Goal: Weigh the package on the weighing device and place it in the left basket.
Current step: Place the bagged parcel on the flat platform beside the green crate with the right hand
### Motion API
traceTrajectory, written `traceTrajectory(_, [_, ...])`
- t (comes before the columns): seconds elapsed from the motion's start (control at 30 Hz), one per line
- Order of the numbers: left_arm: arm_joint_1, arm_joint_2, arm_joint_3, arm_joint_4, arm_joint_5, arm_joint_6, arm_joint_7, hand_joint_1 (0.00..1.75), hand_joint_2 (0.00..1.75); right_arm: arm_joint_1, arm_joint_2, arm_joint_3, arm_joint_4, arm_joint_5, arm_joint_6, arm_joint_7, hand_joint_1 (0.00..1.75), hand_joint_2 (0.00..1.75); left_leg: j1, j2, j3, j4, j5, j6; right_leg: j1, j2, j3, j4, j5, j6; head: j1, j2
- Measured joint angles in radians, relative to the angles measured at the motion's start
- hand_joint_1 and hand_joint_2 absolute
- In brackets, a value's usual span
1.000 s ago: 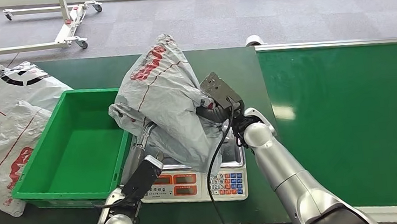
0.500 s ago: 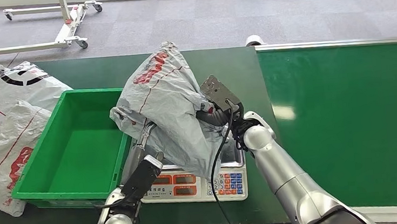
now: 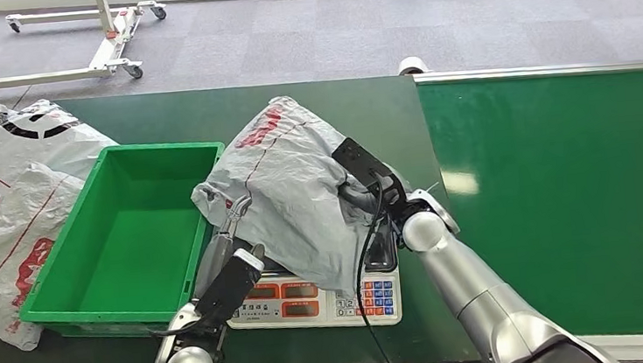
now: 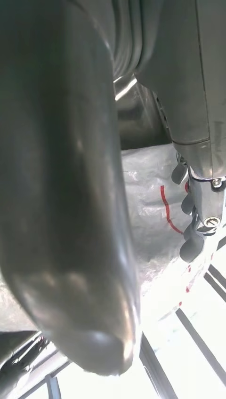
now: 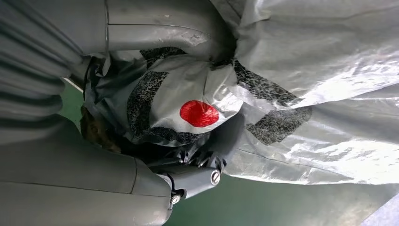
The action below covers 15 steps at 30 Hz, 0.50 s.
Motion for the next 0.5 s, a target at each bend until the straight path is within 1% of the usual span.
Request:
traceTrajectory(0.1, [0.003,0.000,0.000,-0.006,-0.007,0.000,0.001,0.00,0.00,0.012,-0.015,0.000,-0.036,0.007,-0.001,0.018,0.00,0.00,0.000,0.000,0.000,0.000,0.000,0.000,0.000,0.000,0.000,0.000,0.000,0.000,0.000,0.000])
traceTrajectory(0.27, [0.004,0.000,0.000,-0.012,-0.009,0.000,0.001,0.00,0.00,0.024,-0.032,0.000,-0.069,0.019,0.001,0.026,0.00,0.00,0.000,0.000,0.000,0.000,0.000,0.000,0.000,0.000,0.000,0.000,0.000,0.000,0.000,0.000])
traceTrajectory(0.4, [0.008,0.000,0.000,-0.016,-0.017,0.000,0.001,0.00,0.00,0.027,-0.042,0.000,-0.095,0.054,0.001,0.026,0.00,0.00,0.000,0.000,0.000,0.000,0.000,0.000,0.000,0.000,0.000,0.000,0.000,0.000,0.000,0.000])
traceTrajectory(0.5, [0.017,0.000,0.000,-0.024,-0.026,0.001,0.000,0.00,0.00,0.030,-0.052,0.000,-0.129,0.097,-0.018,0.014,0.00,0.00,0.000,0.000,0.000,0.000,0.000,0.000,0.000,0.000,0.000,0.000,0.000,0.000,0.000,0.000])
